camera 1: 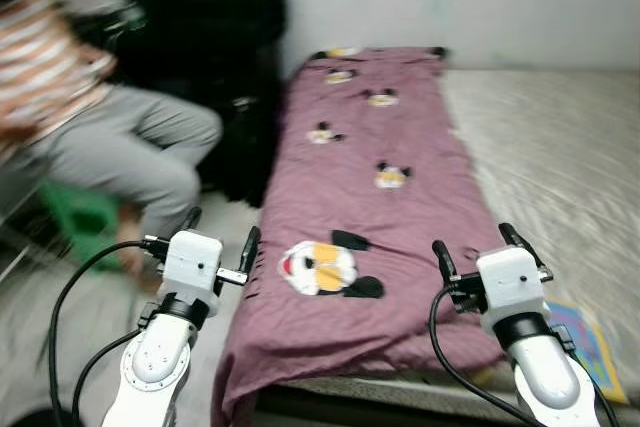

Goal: Clean up the room

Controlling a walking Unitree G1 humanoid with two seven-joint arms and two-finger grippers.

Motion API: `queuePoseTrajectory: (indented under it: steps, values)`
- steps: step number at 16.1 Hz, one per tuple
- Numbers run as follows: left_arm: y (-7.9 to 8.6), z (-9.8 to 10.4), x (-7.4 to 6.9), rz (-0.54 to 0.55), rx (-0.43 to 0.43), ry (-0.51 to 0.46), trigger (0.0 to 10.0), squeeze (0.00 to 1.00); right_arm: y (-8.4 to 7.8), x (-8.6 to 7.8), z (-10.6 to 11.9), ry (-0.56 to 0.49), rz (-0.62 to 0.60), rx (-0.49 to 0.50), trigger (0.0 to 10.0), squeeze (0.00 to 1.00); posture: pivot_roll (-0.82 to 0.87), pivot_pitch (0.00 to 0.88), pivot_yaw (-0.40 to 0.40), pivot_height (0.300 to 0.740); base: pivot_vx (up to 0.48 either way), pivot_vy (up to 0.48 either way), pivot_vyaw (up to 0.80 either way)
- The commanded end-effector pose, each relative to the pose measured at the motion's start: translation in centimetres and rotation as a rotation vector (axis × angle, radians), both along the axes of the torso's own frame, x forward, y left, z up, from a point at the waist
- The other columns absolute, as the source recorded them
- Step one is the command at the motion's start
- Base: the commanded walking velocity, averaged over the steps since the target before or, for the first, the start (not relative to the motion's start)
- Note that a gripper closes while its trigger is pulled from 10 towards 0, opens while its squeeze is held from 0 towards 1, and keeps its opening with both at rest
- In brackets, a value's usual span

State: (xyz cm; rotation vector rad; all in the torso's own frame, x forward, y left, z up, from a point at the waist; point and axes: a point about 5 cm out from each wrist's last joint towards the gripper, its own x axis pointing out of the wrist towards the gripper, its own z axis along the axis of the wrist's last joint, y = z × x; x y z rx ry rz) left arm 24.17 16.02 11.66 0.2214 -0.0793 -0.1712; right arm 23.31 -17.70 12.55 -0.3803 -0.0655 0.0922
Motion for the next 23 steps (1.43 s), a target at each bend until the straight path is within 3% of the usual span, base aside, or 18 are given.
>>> queuePoseTrajectory:
  steps: [1,9,11,15,20,23]
  values:
    - [0.1,0.2,0.3,0.007,0.012,-0.009,10.0,0.00,0.2,0.3,0.1,-0.015,-0.001,0.007,10.0,0.00,-0.03,0.000,0.045,0.740,0.000,0.000,0.00]
    - [-0.1,0.4,0.5,-0.001,0.007,-0.014,10.0,0.00,0.3,2.1,0.9,-0.072,-0.094,0.095,10.0,0.00,-0.02,0.000,0.067,0.740,0.000,0.000,0.00]
    - [0.1,0.7,1.1,0.001,0.015,-0.024,10.0,0.00,0.4,2.2,0.7,-0.077,-0.121,0.106,10.0,0.00,-0.03,0.000,0.089,0.740,0.000,0.000,0.00]
    - [0.1,0.6,1.0,0.023,0.004,-0.025,10.0,0.00,0.7,2.8,0.6,-0.056,-0.053,0.083,10.0,0.00,-0.01,0.000,0.038,0.740,0.000,0.000,0.00]
    - [0.5,-0.2,-0.5,0.133,-0.035,-0.019,10.0,0.00,1.9,4.1,0.3,-0.004,0.092,0.058,10.0,0.00,0.05,0.000,-0.064,0.740,0.000,0.000,0.00]
    - [0.8,-0.2,-0.9,0.160,-0.047,-0.019,10.0,0.00,2.8,5.0,0.5,-0.009,0.124,0.069,10.0,0.00,0.05,0.000,-0.058,0.740,0.000,0.000,0.00]
